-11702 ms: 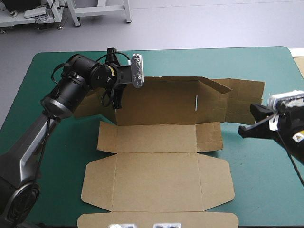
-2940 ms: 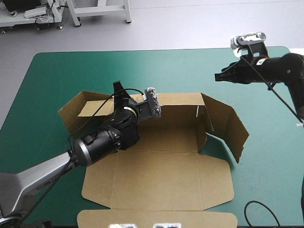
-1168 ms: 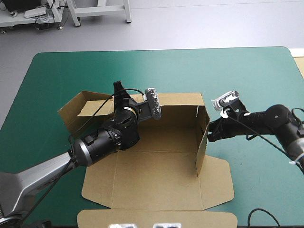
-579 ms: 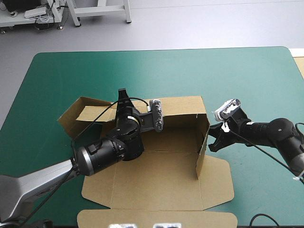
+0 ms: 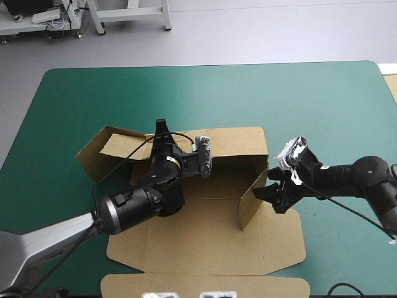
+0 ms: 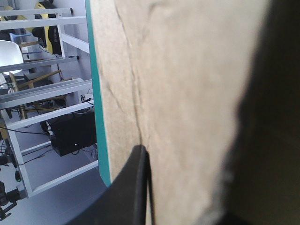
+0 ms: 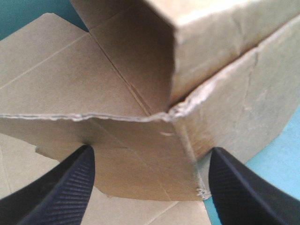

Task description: Fold the box

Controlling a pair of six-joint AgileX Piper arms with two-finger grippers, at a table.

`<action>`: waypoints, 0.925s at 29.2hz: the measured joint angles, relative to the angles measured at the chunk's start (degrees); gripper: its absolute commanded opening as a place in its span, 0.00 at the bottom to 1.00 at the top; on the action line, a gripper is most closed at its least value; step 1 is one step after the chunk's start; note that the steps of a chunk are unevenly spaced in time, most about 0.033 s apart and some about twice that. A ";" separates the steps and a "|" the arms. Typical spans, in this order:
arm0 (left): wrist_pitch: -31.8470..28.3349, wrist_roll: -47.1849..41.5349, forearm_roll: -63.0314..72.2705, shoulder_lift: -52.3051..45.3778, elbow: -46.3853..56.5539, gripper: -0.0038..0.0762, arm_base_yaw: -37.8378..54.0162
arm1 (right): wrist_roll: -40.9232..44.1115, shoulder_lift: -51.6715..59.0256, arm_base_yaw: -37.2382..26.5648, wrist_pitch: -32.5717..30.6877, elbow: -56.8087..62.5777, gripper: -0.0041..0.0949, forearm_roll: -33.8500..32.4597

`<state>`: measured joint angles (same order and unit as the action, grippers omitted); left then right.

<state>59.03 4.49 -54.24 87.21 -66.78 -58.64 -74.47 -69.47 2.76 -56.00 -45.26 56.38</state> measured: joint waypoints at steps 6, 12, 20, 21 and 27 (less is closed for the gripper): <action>-0.43 2.34 3.07 -0.55 0.00 0.04 0.00 | -1.56 0.00 0.00 -0.77 0.00 0.70 1.33; -0.55 4.26 3.27 -0.55 0.30 0.04 0.00 | -1.72 0.00 0.23 2.22 0.00 0.67 1.73; -1.78 4.77 1.41 -0.51 1.83 0.04 0.00 | -1.33 0.00 4.70 8.91 0.06 0.66 1.57; -1.84 4.77 1.17 -0.45 1.87 0.04 0.00 | -1.05 0.00 5.50 10.75 0.13 0.66 1.57; -0.86 4.25 -1.32 1.36 1.69 0.04 -0.06 | 1.41 0.00 6.92 17.94 0.32 0.65 1.64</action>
<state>58.17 8.74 -55.56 88.56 -65.09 -58.70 -73.06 -69.47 9.68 -38.05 -44.94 58.02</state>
